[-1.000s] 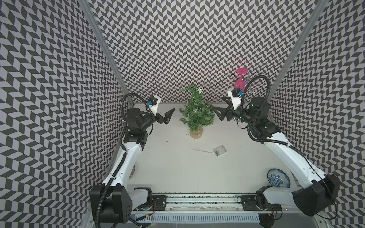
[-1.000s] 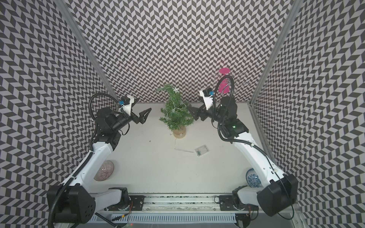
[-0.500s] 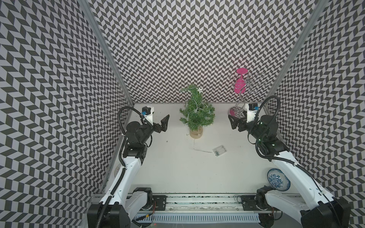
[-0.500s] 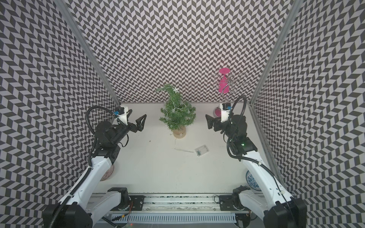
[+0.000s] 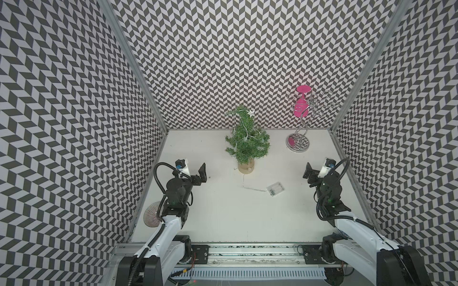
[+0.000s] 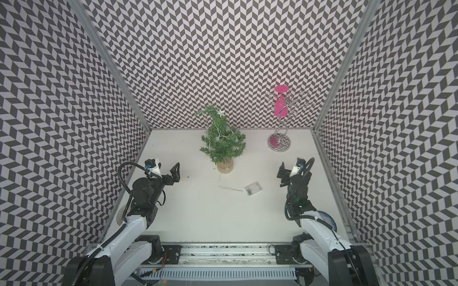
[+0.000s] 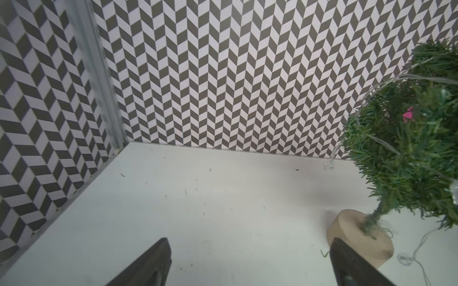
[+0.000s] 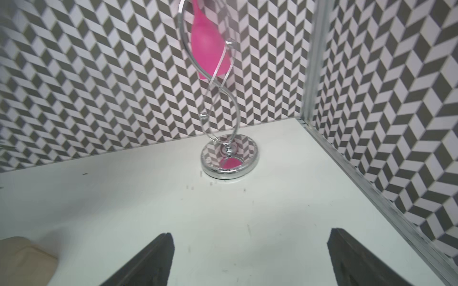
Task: Wrap string light around the christmas tree
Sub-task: Reset both arms
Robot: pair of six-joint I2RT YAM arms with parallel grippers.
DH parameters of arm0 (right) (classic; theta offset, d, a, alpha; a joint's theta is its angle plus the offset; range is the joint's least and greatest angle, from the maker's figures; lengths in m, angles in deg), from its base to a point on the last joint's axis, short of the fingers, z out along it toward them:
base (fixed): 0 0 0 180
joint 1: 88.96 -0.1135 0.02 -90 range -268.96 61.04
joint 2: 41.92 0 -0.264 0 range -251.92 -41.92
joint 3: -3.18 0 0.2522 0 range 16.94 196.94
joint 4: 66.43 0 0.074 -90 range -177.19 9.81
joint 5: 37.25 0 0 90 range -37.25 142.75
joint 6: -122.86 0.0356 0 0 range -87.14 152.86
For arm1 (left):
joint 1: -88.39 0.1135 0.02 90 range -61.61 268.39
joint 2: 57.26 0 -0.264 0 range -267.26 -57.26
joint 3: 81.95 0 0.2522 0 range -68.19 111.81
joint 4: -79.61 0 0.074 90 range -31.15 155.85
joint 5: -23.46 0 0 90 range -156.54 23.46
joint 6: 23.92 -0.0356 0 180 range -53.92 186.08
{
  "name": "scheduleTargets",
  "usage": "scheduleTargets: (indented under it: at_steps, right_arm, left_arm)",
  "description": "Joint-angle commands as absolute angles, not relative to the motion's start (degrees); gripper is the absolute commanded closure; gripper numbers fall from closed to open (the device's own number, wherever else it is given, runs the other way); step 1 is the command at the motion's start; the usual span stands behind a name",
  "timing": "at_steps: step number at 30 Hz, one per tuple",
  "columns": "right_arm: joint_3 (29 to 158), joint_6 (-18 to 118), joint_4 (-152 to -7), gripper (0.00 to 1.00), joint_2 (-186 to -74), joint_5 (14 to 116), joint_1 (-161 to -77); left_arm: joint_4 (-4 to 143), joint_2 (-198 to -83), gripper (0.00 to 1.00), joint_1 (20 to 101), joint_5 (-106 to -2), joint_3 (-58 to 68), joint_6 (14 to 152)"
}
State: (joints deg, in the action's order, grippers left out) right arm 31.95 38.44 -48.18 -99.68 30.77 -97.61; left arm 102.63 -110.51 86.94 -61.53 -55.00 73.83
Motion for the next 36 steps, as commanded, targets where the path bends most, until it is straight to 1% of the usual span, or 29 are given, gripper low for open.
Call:
scheduleTargets:
  at_steps: [1, 3, 5, 6, 7, 8, 9, 11, 13, 16, 18, 20, 21, 23, 24, 27, 28, 31, 34, 36]
  right_arm:
    - [30.1, 39.2, -32.0, 0.01, -103.4, 27.3, -95.9]
    - [26.2, 38.3, -24.0, 0.01, -107.0, 27.0, -95.4]
    - [22.6, 38.0, -14.0, 0.01, -111.0, 29.2, -94.6]
    - [21.0, 37.9, -8.2, 0.01, -113.3, 29.4, -94.4]
    - [19.3, 37.6, -2.2, 0.01, -115.1, 30.2, -94.2]
    - [18.4, 36.1, 1.5, 0.01, -116.6, 32.4, -93.8]
    - [18.6, 36.5, 2.8, 0.01, -118.8, 33.5, -93.5]
    - [17.6, 36.2, 9.9, 0.01, -122.7, 34.5, -93.3]
    - [14.7, 37.0, 19.2, 0.01, -126.2, 32.7, -93.0]
    - [14.0, 37.0, 25.5, 0.01, -130.7, 37.3, -91.3]
    - [14.5, 36.6, 25.3, 0.01, -132.0, 38.8, -91.3]
    - [18.7, 36.3, 20.2, 0.01, -133.9, 39.1, -91.2]
    - [21.2, 36.1, 13.3, 0.01, -132.4, 40.8, -91.1]
    - [27.9, 35.7, -5.1, 0.01, -128.8, 41.8, -91.1]
    - [29.2, 35.8, -9.2, 0.01, -128.5, 41.5, -91.2]
    - [27.3, 34.8, 1.8, 0.01, -132.0, 41.0, -91.7]
    - [27.4, 34.8, 1.4, 0.01, -132.0, 41.1, -91.7]
    - [29.2, 34.7, -5.6, 0.01, -130.2, 41.6, -91.7]
    - [31.5, 34.3, -7.2, 0.01, -130.7, 42.0, -92.0]
    - [30.7, 33.9, -4.8, 0.01, -131.0, 42.0, -92.1]
  left_arm:
    - [119.1, -113.1, 0.01, 87.4, -64.9, -59.3, 72.2]
    - [125.4, -117.4, 0.01, 87.6, -65.1, -60.4, 73.0]
    - [131.9, -123.7, 0.01, 87.4, -63.7, -61.0, 70.2]
    - [132.5, -126.0, 0.00, 87.8, -62.4, -59.9, 69.7]
    - [126.2, -125.9, 0.01, 88.1, -59.5, -57.7, 67.6]
    - [126.1, -126.1, 0.00, 87.5, -58.8, -57.7, 65.6]
    - [131.7, -127.2, 0.00, 87.3, -58.0, -59.9, 63.6]
    - [138.1, -128.4, 0.00, 87.2, -60.2, -62.9, 63.5]
    - [141.9, -129.9, 0.00, 87.2, -63.7, -64.8, 64.8]
    - [152.7, -137.2, 0.01, 87.4, -64.3, -66.1, 63.8]
    - [157.4, -143.7, 0.01, 87.5, -64.2, -66.0, 64.0]
    - [169.0, -151.5, 0.01, 87.4, -64.0, -66.0, 63.4]
    - [169.4, -151.1, 0.00, 87.4, -66.0, -66.5, 64.1]
    - [160.3, -145.5, 0.00, 87.5, -71.8, -66.3, 66.6]
    - [156.4, -144.3, 0.00, 87.5, -73.0, -65.4, 67.8]
    - [157.9, -148.0, 0.00, 87.5, -71.7, -62.8, 66.5]
    - [156.3, -147.6, 0.00, 87.5, -70.9, -62.2, 66.2]
    - [149.6, -145.1, 0.00, 87.5, -71.1, -60.8, 66.6]
    - [153.1, -147.0, 0.00, 87.5, -71.0, -60.9, 66.3]
    - [150.9, -146.1, 0.00, 87.4, -71.1, -60.6, 66.5]
